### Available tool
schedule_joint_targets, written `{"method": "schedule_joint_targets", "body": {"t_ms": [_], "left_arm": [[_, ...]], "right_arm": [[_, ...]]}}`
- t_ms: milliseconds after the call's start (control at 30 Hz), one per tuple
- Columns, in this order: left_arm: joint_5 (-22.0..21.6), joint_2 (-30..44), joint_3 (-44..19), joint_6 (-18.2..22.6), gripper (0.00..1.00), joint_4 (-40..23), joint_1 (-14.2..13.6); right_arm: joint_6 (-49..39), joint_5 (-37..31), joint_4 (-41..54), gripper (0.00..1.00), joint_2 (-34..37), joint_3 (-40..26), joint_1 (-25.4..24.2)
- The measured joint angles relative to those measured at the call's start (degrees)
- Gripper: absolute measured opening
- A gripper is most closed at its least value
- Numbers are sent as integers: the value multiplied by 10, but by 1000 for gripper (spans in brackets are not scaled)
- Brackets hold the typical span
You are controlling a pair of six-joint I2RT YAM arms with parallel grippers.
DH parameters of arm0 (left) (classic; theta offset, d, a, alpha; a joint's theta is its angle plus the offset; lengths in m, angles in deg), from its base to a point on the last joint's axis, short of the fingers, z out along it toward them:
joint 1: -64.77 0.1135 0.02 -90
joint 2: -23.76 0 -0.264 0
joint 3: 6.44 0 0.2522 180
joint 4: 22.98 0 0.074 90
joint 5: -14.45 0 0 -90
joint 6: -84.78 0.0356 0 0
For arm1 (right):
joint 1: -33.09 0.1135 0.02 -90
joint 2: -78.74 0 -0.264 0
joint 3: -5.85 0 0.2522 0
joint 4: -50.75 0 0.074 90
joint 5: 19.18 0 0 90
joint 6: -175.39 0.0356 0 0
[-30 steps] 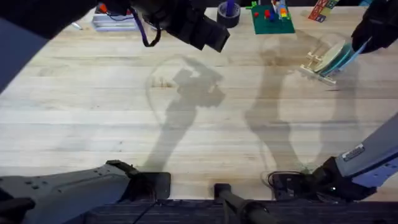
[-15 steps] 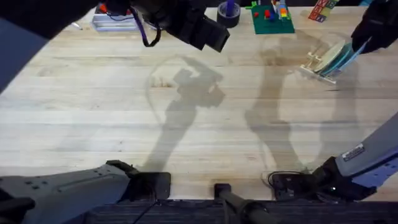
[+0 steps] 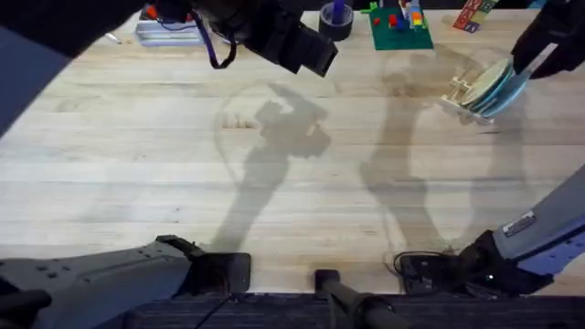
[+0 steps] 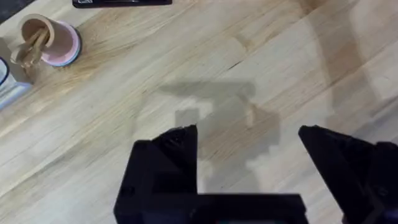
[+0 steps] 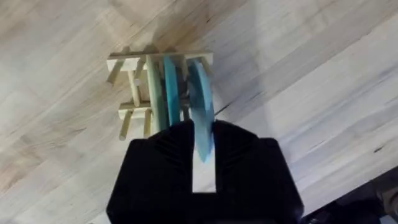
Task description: Pick up the plates from the table one by one and place each into a slot on the dish rack.
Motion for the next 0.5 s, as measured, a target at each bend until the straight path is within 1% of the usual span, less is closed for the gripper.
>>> {"method": "schedule_joint_targets", "body": {"t_ms": [500], "left_arm": [[0,0,0,0,994,0,0]], "right_arm": [[1,0,19,201,0,0,0]]}}
